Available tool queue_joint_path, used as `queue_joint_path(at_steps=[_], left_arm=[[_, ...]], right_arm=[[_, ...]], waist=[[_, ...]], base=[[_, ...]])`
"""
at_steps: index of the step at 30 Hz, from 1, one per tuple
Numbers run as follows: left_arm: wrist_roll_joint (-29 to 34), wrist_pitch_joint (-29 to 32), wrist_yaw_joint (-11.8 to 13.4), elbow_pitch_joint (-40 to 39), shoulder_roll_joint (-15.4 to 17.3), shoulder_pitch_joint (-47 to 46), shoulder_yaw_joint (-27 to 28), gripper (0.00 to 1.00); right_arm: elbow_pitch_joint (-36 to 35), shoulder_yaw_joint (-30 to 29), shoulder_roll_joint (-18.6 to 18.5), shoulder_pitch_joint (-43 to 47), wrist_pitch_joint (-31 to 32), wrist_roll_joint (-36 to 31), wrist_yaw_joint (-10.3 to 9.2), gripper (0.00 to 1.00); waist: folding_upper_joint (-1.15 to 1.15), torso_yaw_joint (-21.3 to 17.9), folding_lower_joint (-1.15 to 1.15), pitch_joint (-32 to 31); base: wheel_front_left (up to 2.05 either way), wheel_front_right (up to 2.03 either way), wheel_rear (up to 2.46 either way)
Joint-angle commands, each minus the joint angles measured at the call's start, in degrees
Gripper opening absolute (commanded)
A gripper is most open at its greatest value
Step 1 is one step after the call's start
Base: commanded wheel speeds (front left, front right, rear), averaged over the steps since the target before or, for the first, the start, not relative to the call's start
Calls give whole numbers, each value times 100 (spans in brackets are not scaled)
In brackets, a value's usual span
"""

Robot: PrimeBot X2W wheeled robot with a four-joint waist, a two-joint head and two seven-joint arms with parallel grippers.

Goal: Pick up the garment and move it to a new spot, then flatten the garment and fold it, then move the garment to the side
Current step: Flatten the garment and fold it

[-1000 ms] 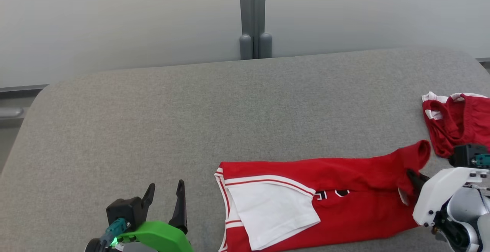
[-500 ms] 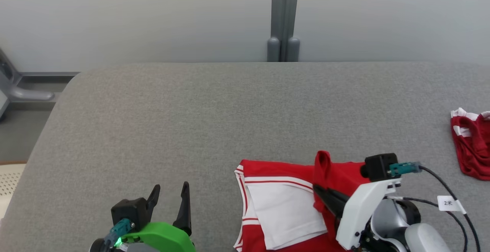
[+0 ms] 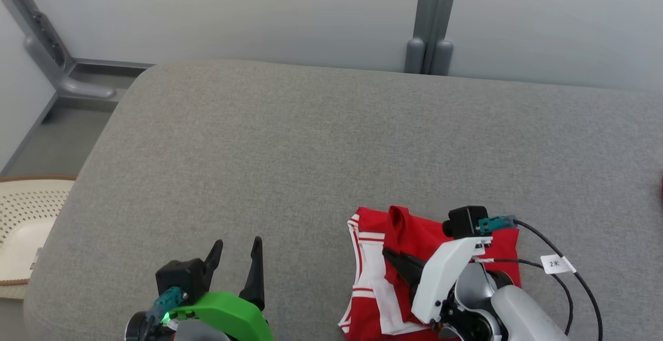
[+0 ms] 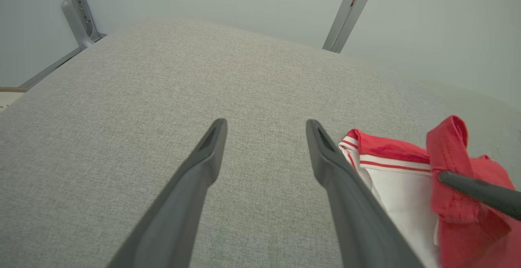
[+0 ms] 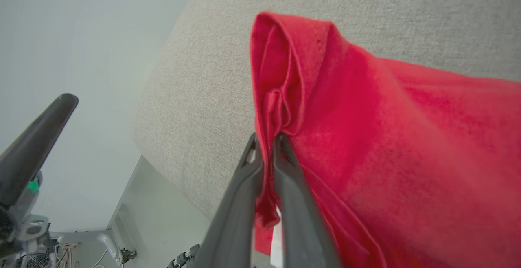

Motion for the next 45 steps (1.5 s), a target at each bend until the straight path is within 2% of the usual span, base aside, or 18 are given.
queue_joint_path(at_steps=[1,9,10,11,12,19,24,26,30,38,45], left_arm=[[12,-9,-21,25,9,-99,-1,100],[1,-35,-9,60,-15,-177,-22,100],[-1,-39,-7,68,-17,-178,-24,100],[-5,-40,-2,75,-19,-179,-25,100],[-12,-42,5,79,-22,-180,-25,100],[-40,-70,0,111,-55,-192,-60,100],[-20,-120,-38,161,-98,-234,-114,100],[2,-145,-63,189,-118,-259,-153,100],[49,-233,-124,258,-185,-398,-202,100],[146,-761,-298,606,-386,-699,-253,100],[90,-1326,-457,1076,-464,-617,-146,100]], right_arm=[[153,74,-2,-138,-102,124,1,0],[1143,545,-3,-671,-597,601,1,0],[1256,599,-2,-731,-656,657,1,23],[1329,654,-2,-780,-701,701,1,50],[1396,730,1,-832,-748,786,1,100],[1435,1110,-4,-1090,-1042,998,1,100],[1186,1031,-8,-1196,-1287,859,0,100],[1085,887,-27,-1224,-1424,632,0,100],[854,494,-292,-1248,-1801,-156,0,100],[199,-592,-581,-625,-2283,-1579,0,100],[-446,-1547,-348,303,-2474,-2424,0,100]], waist=[[0,111,0,89],[0,242,0,161],[0,246,0,162],[0,247,0,161],[0,242,0,158],[0,93,0,103],[0,-79,0,55],[0,-153,0,39],[0,-302,0,-1],[0,-586,0,-137],[0,-733,0,-273]], base=[[0,0,0],[0,0,0],[0,0,0],[0,0,0],[0,0,0],[0,0,0],[0,0,0],[0,0,0],[0,0,0],[0,0,0],[0,0,0]])
